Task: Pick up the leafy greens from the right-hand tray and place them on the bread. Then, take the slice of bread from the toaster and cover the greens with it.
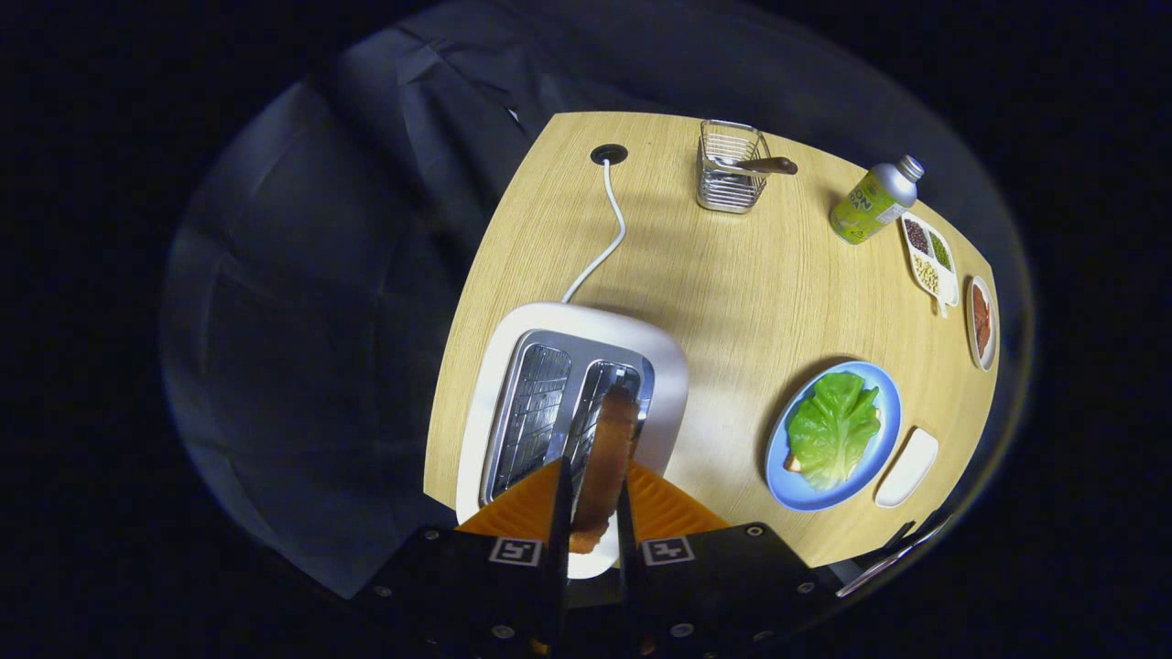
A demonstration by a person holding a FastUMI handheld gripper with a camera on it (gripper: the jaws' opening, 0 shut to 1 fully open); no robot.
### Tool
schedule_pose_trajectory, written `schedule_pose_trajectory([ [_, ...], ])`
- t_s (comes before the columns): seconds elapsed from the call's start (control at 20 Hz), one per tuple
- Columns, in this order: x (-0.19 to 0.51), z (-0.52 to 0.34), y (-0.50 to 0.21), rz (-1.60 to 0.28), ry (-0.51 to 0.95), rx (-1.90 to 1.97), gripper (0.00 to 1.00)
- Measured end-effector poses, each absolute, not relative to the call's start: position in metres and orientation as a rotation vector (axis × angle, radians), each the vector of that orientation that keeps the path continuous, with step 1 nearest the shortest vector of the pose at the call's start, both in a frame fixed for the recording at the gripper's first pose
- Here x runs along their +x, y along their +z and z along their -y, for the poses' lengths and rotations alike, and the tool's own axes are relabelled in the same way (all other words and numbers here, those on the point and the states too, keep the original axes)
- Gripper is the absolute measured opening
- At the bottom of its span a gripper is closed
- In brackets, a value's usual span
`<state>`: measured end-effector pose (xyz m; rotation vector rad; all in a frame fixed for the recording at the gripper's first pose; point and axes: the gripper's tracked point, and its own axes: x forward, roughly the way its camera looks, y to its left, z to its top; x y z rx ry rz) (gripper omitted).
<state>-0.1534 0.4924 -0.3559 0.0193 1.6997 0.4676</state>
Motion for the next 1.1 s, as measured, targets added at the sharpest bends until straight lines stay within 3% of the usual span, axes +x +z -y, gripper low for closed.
schedule_pose_trajectory([
  [0.15, -0.151, -0.49, -0.344, -1.683, 0.481, 0.065, 0.16],
  [0.6, -0.134, -0.467, -0.27, -1.583, 0.606, 0.336, 0.16],
  [1.1, -0.114, -0.371, -0.265, -1.431, 0.62, 0.504, 0.15],
])
